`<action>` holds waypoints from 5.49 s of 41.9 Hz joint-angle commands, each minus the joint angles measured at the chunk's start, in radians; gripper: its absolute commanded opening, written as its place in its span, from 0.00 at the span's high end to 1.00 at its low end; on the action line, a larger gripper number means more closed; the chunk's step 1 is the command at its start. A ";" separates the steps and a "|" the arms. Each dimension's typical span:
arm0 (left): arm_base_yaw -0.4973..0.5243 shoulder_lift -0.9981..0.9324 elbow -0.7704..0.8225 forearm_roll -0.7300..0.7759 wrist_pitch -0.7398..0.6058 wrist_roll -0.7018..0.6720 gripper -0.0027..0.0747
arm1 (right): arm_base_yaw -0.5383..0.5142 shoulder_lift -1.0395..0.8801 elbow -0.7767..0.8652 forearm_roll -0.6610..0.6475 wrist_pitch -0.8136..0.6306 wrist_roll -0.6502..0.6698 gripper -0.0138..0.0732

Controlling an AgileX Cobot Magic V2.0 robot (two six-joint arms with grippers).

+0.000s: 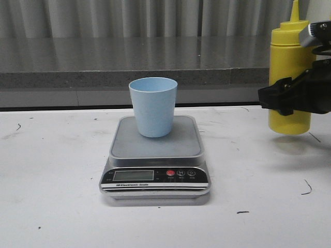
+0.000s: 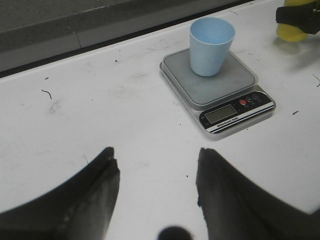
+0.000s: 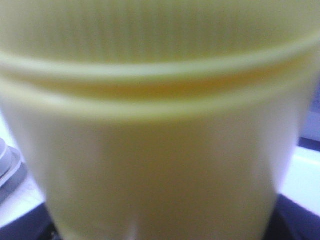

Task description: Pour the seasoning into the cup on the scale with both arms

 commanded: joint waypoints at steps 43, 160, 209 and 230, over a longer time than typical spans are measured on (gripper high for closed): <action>-0.006 0.007 -0.025 -0.004 -0.072 -0.004 0.51 | -0.006 0.098 -0.009 0.020 -0.328 -0.017 0.15; -0.006 0.007 -0.025 -0.004 -0.072 -0.004 0.51 | 0.337 -1.378 -0.181 0.287 1.915 -0.051 0.68; 0.173 -0.144 0.220 -0.001 -0.291 -0.004 0.99 | 0.337 -1.378 -0.181 0.285 1.917 -0.051 0.98; 0.395 -0.383 0.686 -0.144 -0.856 -0.004 0.99 | 0.337 -1.378 -0.181 0.285 1.920 -0.051 0.98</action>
